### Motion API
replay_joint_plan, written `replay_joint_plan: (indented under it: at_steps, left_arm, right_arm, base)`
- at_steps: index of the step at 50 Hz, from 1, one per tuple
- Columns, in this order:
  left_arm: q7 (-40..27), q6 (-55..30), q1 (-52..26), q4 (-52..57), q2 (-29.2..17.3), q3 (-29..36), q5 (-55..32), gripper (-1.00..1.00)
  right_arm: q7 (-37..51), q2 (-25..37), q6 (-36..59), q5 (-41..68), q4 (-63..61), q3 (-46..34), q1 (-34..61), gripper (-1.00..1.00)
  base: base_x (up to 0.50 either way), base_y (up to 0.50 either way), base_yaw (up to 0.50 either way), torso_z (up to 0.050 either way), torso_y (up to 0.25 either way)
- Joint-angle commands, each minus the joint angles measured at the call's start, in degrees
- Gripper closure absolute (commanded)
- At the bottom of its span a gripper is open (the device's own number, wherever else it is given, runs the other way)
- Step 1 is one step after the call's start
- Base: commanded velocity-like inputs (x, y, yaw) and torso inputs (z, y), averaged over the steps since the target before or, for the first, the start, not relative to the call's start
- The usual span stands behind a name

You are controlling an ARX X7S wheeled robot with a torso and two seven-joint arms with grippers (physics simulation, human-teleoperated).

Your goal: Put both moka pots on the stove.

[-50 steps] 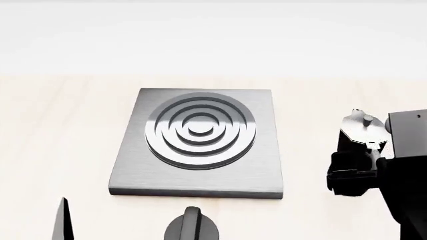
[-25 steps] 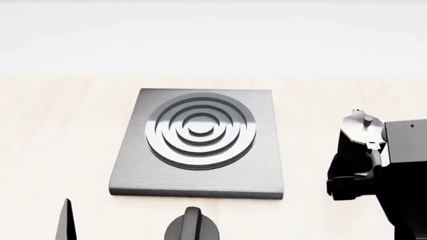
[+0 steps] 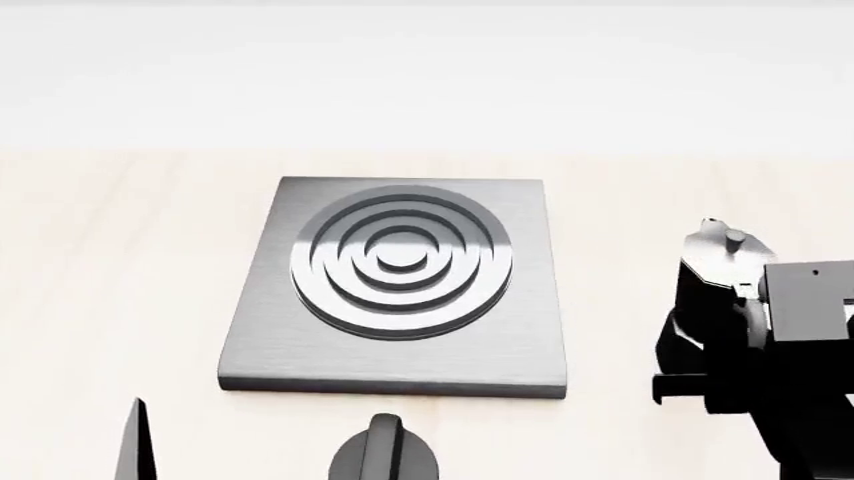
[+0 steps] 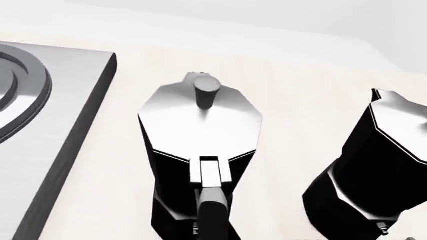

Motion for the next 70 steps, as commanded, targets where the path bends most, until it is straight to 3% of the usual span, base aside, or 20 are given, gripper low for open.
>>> replay_joint_plan:
  at_steps: [1,14,41,53,70]
  left_arm:
    - [-0.2,0.0,-0.1,0.0,-0.1,0.4,0.0,-1.00]
    - [-0.5,-0.2,-0.2,0.2,-0.4,0.3,-0.3,-1.00]
    - [-0.7,0.3,-0.3,-0.3,-0.8,-0.1,-2.3,-1.00]
    - [-1.0,-0.4,-0.5,-0.1,-1.2,0.1,-2.0,-1.00]
    - [-1.3,-0.4,-0.5,-0.3,-1.5,-0.1,-2.5,-1.00]
  right_arm:
    - [-0.2,0.0,-0.4,-0.3,0.5,-0.2,-0.3,1.00]
    - [0.4,0.4,0.9,0.2,-3.1,-0.1,-1.0,1.00]
    - [4.8,1.3,6.2,2.8,-24.2,1.3,-0.8,1.00]
    - [4.8,-1.8,-0.4,1.6,-25.5,0.5,1.0,1.00]
    - [2.6,-10.4,-10.7,-1.8,-15.5,-4.6,5.6,1.00]
  base:
    - [0.00,0.00,0.00,0.000,0.000]
    - [0.00,0.00,0.00,0.000,0.000]
    - [0.00,0.00,0.00,0.000,0.000]
    - [0.00,0.00,0.00,0.000,0.001]
    - [0.00,0.00,0.00,0.000,0.001]
